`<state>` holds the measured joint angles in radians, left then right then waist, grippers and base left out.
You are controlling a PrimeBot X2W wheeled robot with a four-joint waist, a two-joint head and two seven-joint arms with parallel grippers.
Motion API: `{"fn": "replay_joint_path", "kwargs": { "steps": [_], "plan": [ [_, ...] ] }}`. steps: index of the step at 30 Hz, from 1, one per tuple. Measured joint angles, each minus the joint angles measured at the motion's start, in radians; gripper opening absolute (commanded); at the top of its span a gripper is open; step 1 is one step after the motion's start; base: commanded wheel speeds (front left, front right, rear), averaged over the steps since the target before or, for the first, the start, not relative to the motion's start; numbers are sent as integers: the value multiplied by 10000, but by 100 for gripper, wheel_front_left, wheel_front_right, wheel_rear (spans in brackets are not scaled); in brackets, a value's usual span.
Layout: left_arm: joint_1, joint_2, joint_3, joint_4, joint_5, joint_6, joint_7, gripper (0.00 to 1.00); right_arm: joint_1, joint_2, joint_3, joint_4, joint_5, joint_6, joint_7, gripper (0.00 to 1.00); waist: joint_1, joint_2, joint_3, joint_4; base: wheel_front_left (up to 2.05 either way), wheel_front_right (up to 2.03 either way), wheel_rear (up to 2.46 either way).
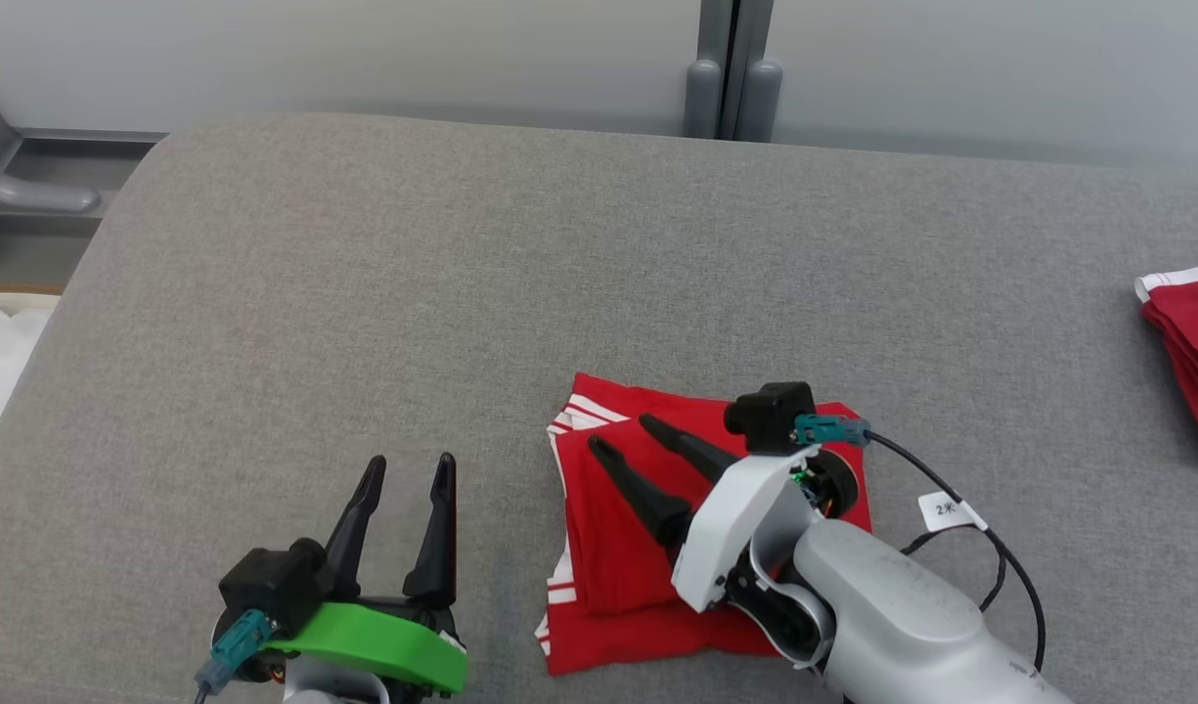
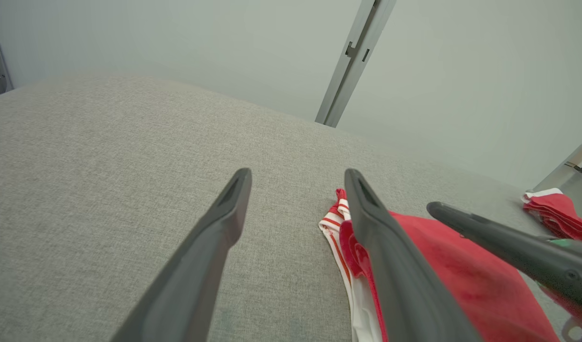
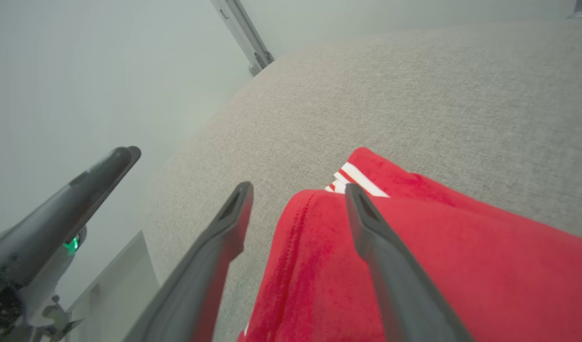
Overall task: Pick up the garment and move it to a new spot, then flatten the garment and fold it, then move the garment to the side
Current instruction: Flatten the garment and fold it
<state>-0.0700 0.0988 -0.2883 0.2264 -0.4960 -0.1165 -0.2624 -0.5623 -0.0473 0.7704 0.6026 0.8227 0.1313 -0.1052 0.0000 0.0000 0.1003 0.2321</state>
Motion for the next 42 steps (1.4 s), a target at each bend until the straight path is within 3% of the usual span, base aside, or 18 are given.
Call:
{"fn": "replay_joint_path", "kwargs": {
  "steps": [5, 13, 24, 31, 42],
  "plan": [
    [0, -79, -6, 0, 61, -38, 0, 100, -392, -4, -424, 525, -637, 0, -800, 100, 0, 0, -17, -225, 0, 0, 0],
    [-6, -148, -96, 25, 226, -67, 0, 100, -598, -12, -2663, 1083, -2982, 0, -1513, 100, 0, 0, -127, -682, 0, 0, 0],
    [8, -322, 276, 96, 616, -61, 0, 100, 1996, -21, -6307, -1170, -6015, 0, -1565, 100, 0, 0, -546, -1303, 0, 0, 0],
    [698, -420, 941, 12, 869, -21, 0, 100, 3845, -21, -7390, -2387, -6646, 0, -1565, 100, 0, 0, -996, -1545, 0, 0, 0],
    [1733, -466, 1691, -339, 1333, 23, 0, 100, 5076, -17, -7875, -2987, -6427, 0, -1565, 100, 0, 0, -1306, -1888, 0, 0, 0]
  ]
}}
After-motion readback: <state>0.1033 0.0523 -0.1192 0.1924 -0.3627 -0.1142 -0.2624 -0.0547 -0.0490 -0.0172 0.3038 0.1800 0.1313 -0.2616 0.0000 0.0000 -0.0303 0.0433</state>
